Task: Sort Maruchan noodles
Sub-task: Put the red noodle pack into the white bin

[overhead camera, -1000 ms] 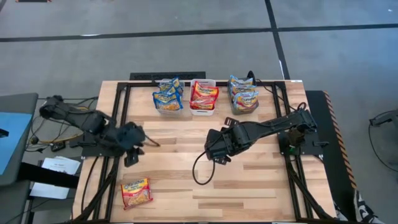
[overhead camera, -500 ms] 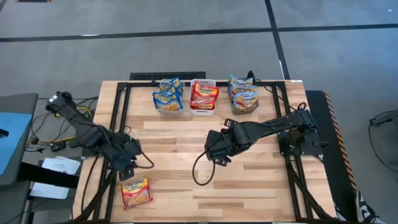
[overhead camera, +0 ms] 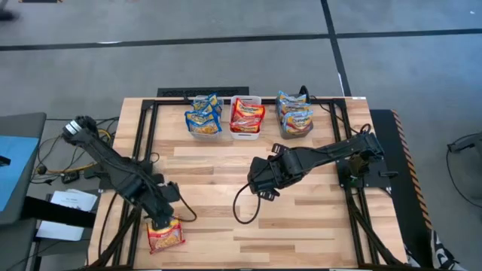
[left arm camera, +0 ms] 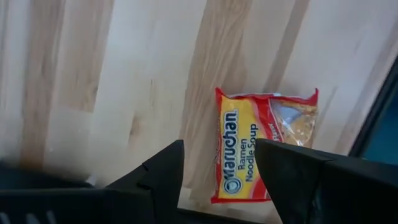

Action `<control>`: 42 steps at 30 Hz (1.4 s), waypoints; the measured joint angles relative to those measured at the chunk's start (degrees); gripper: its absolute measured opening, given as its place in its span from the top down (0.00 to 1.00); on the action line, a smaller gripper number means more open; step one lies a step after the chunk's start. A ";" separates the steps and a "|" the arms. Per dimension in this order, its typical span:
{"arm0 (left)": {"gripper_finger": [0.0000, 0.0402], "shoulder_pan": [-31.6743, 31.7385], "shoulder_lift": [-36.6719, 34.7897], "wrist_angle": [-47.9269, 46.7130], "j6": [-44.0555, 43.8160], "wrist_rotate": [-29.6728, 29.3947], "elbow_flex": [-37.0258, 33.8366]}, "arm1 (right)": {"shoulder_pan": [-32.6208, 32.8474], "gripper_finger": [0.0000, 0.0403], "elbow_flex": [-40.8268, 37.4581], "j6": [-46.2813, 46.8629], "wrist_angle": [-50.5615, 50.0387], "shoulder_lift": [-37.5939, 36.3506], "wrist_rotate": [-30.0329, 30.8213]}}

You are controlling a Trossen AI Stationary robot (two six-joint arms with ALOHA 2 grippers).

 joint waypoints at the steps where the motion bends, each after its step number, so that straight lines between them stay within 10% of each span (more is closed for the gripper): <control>1: 0.55 -0.97 1.09 0.82 -0.14 -0.28 -0.03 | 0.00 0.59 0.00 0.00 0.04 0.00 0.01; 25: 0.59 -17.36 10.40 32.21 -15.40 5.76 -12.08 | -0.02 0.59 0.00 0.03 1.36 0.00 0.02; 42: 0.59 -17.21 15.58 31.21 -19.92 2.71 -11.84 | -0.02 0.59 0.00 0.04 2.77 0.00 0.02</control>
